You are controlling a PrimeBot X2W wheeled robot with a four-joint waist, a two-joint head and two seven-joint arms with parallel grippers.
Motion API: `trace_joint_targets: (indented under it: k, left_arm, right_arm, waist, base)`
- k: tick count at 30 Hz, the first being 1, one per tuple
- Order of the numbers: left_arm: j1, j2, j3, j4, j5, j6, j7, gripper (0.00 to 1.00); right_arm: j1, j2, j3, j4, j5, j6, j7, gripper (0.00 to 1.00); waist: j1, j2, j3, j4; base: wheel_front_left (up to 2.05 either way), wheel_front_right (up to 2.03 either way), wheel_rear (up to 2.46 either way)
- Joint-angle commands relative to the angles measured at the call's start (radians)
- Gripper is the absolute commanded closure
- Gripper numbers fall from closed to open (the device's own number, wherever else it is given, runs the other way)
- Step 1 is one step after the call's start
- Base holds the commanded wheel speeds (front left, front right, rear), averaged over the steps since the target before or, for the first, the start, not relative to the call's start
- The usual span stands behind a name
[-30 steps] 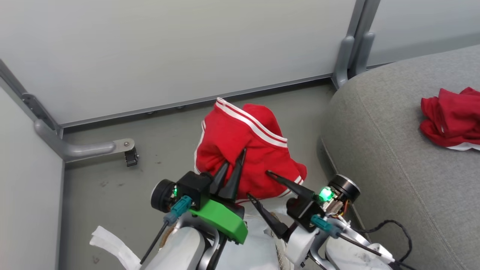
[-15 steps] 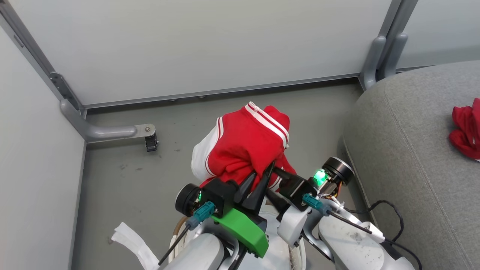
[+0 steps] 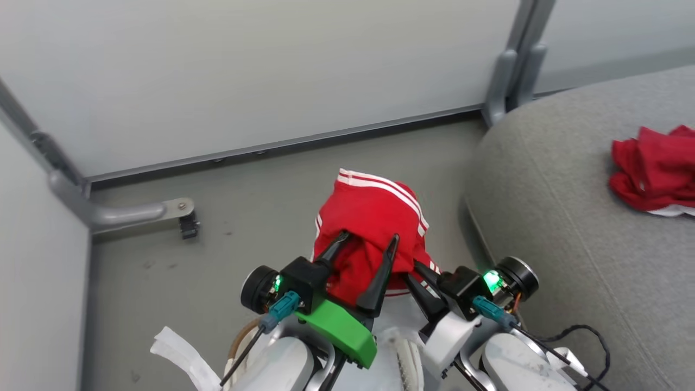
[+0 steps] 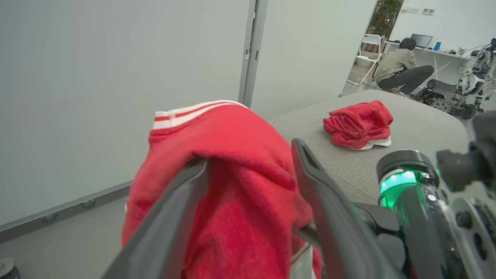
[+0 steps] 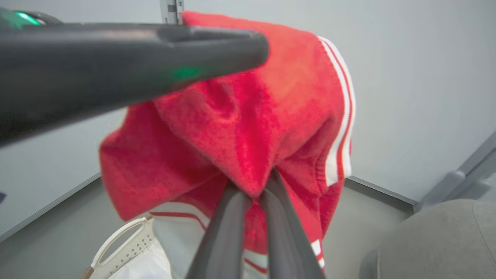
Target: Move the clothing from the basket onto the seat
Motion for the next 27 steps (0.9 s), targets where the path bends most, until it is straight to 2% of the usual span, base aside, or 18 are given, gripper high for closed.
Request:
trace_joint_targets:
  k: [1,14,23,27]
  left_arm:
    - [0.016,0.002,0.008,-0.001,0.016,-0.005,0.0,0.0]
    - [0.031,0.002,0.062,0.016,0.071,-0.033,0.0,0.0]
    - [-0.038,0.004,0.008,0.063,0.061,-0.062,0.0,0.0]
    - [-0.057,0.004,0.007,0.089,0.074,-0.067,0.0,0.0]
  right_arm:
    - [0.023,-0.006,-0.014,-0.013,0.009,-0.002,-0.002,1.0]
    - [0.107,-0.027,-0.096,-0.063,0.049,-0.002,-0.003,1.0]
    - [0.156,-0.029,-0.255,-0.114,0.028,-0.002,-0.003,1.0]
    - [0.113,-0.058,-0.314,-0.154,0.013,-0.002,-0.003,1.0]
  waist:
    - [0.0001,0.0,-0.007,-0.098]
    - [0.0001,0.0,0.023,-0.444]
    - [0.0001,0.0,0.083,-0.479]
    - [0.0001,0.0,0.113,-0.482]
  base:
    - [0.0,0.0,0.0]
    - [0.0,0.0,0.0]
    - [0.0,0.0,0.0]
    - [0.0,0.0,0.0]
